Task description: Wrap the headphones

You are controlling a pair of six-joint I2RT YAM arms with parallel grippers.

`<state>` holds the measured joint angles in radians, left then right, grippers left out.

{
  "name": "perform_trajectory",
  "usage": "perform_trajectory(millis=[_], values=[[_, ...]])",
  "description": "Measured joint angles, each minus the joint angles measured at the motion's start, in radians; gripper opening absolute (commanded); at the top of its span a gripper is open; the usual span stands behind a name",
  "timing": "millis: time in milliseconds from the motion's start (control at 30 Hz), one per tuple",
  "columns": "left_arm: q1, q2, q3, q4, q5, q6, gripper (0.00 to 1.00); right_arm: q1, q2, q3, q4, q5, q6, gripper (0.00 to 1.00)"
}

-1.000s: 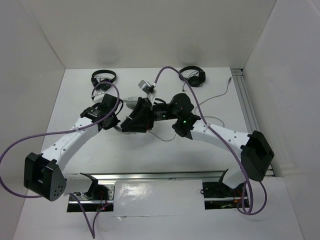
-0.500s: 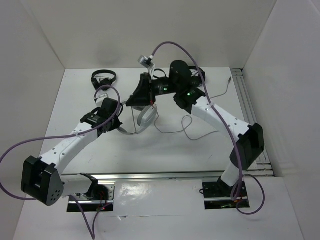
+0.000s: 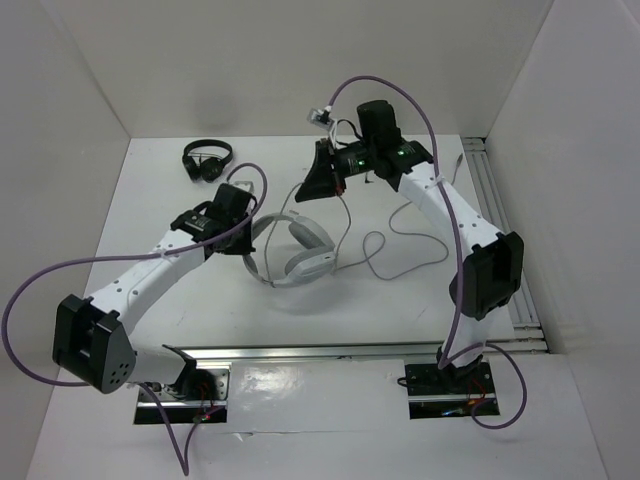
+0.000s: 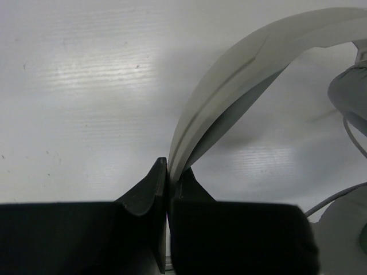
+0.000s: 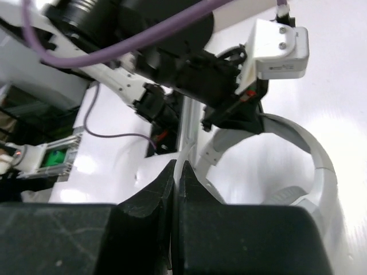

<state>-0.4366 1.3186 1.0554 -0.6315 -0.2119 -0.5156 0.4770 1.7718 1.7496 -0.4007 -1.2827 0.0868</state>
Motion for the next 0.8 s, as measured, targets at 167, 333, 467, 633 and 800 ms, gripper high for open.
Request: perform_trajectory(millis=[167, 333, 467, 633, 800], values=[[0.0, 0.039, 0.109, -0.038, 0.113, 0.129, 0.0, 0.074, 0.026, 0.096, -0.218, 0.238, -0.18, 0.0], [-0.009, 0.039, 0.124, -0.068, 0.203, 0.2, 0.0, 0.153, 0.016, 0.072, -0.216, 0.513, -0.194, 0.0], [-0.021, 0.003, 0.082, -0.086, 0.223, 0.229, 0.0, 0.091, -0.059, -0.091, -0.108, 0.685, -0.142, 0.0], [-0.019, -0.071, 0.05, -0.076, 0.229, 0.223, 0.0, 0.032, -0.128, -0.154, -0.056, 0.812, -0.101, 0.0], [-0.028, -0.161, 0.049, -0.06, 0.296, 0.231, 0.0, 0.064, -0.151, -0.19, 0.017, 0.869, -0.094, 0.0]])
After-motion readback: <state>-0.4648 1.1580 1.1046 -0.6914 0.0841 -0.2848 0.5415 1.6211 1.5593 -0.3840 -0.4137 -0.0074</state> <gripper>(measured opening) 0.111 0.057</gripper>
